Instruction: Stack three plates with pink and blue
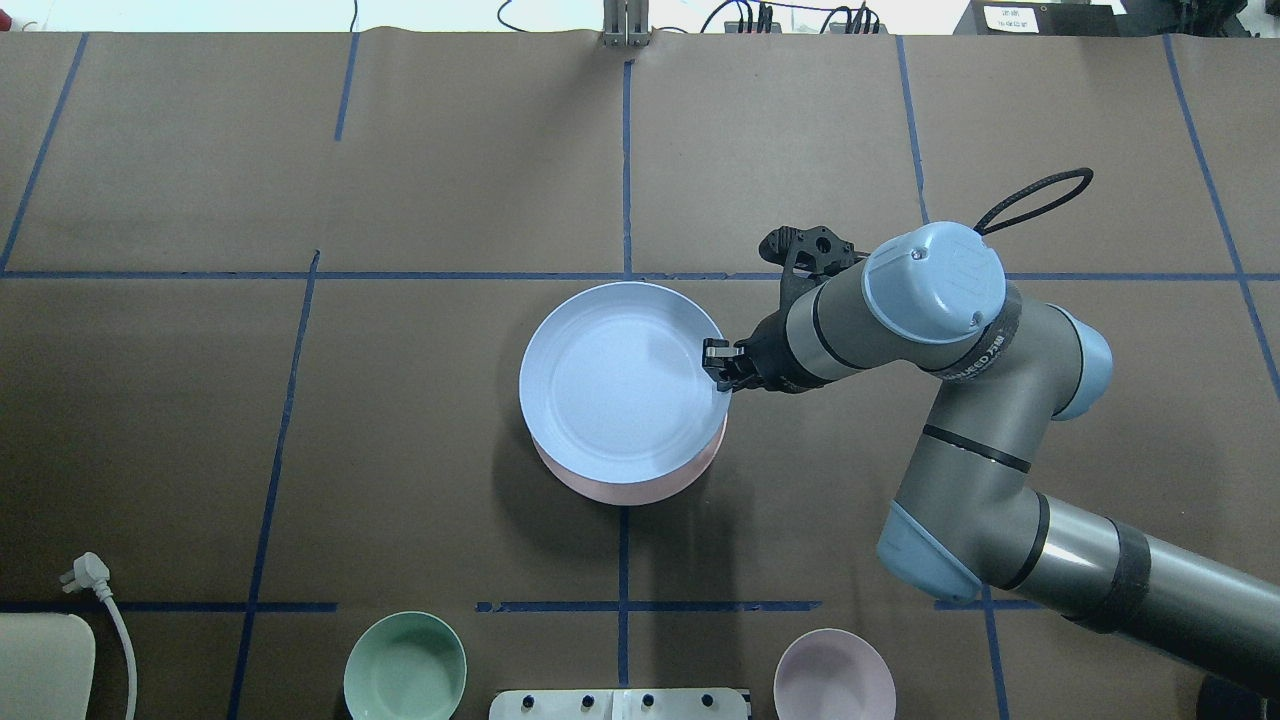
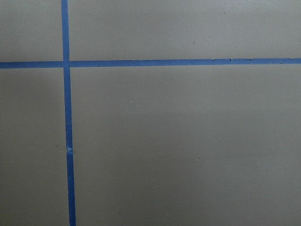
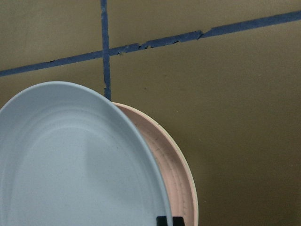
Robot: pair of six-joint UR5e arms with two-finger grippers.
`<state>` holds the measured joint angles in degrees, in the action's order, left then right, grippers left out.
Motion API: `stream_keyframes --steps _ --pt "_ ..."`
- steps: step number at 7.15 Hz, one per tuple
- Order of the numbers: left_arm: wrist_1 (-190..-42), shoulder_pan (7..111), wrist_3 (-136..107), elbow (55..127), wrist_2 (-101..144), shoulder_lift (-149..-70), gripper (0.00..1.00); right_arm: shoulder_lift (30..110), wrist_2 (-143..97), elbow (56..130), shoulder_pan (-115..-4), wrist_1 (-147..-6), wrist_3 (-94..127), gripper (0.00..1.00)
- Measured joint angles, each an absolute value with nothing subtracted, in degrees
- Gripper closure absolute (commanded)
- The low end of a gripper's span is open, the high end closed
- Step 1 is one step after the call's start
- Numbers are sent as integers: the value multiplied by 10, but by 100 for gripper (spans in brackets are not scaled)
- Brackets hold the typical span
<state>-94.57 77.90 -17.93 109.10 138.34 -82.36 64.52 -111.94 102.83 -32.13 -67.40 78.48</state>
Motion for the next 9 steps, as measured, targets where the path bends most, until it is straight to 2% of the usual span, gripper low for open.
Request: stream_keyframes --steps 3,5,7,9 --pt "-946 779 -179 1091 1383 -824 0 646 -1121 1032 -327 -674 785 0" --pt "-944 781 -179 1093 1381 -825 0 650 -1129 1044 -363 -723 763 0" --pt "-935 807 -131 1081 1377 -827 0 676 -1159 1069 -432 -812 627 0" --pt "-898 859 -30 1040 1376 -831 0 736 -1230 1081 -540 -850 461 0"
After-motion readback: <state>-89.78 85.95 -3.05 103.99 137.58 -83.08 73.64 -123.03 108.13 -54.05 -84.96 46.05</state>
